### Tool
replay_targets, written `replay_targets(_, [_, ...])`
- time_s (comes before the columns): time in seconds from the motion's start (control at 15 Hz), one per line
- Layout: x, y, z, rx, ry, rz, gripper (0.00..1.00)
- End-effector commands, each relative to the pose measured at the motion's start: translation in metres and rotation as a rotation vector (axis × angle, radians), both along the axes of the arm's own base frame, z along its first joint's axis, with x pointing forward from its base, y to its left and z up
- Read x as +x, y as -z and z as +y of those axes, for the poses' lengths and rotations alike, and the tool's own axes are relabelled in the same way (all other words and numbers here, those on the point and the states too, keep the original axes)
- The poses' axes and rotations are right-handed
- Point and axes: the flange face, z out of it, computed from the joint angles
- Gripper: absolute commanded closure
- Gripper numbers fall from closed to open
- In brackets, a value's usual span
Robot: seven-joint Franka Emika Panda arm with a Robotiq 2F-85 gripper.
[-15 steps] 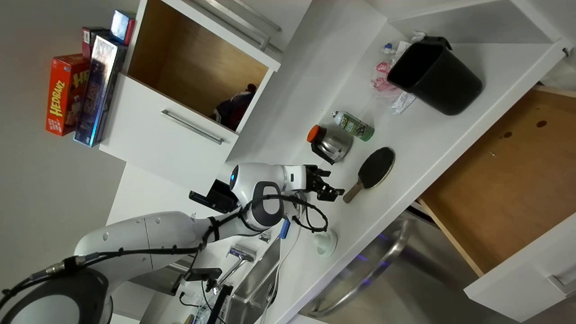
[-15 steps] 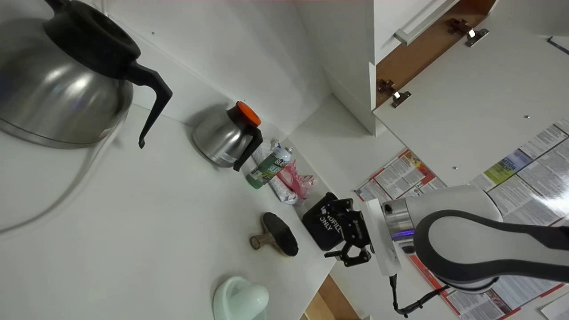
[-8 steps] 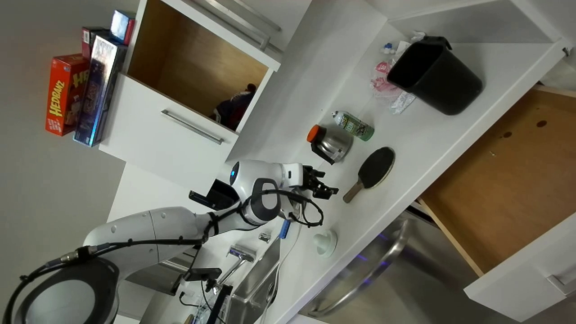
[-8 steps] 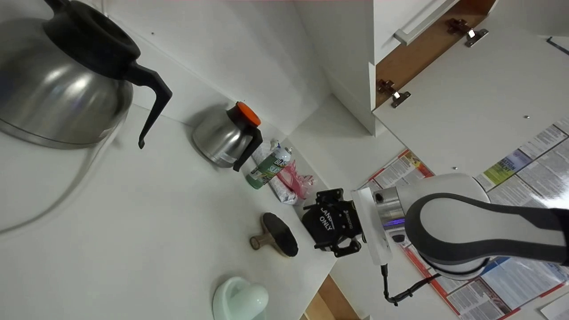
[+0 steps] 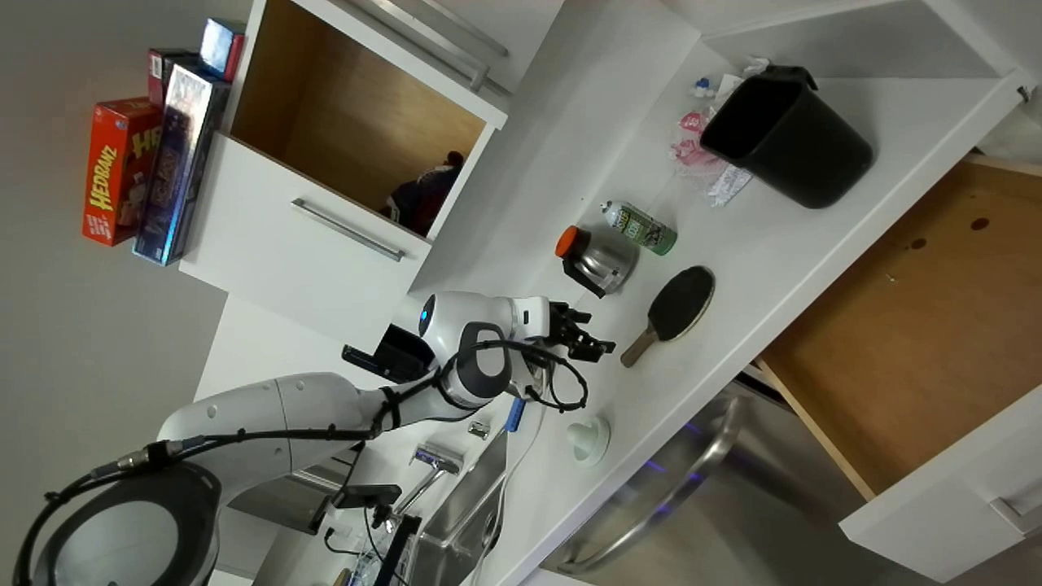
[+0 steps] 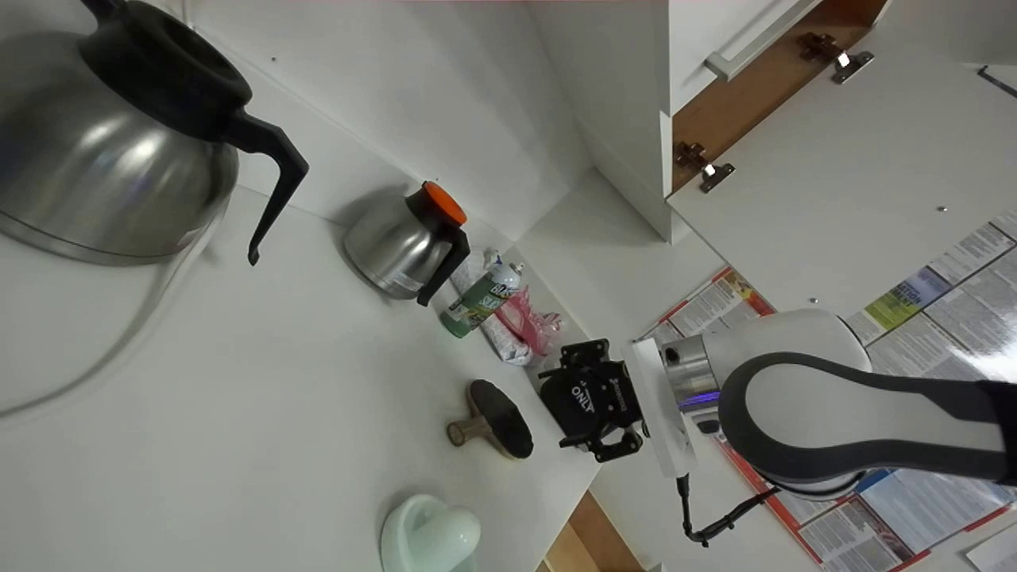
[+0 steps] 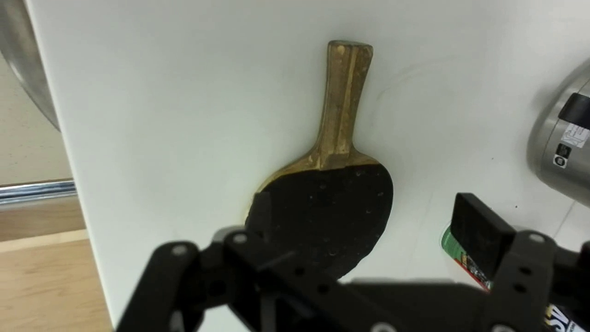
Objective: Open the topmost drawer and place the black paddle inside the drawer
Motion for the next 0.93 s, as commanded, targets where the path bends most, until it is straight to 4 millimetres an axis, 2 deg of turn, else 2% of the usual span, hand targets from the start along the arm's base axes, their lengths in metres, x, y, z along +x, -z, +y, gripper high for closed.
replay_targets(0.0, [0.009, 0.003, 0.003, -0.020, 0.035, 0.010, 0.00])
replay_targets(0.87, [0.055, 0.064, 0.019, 0.010, 0.085, 0.190, 0.00])
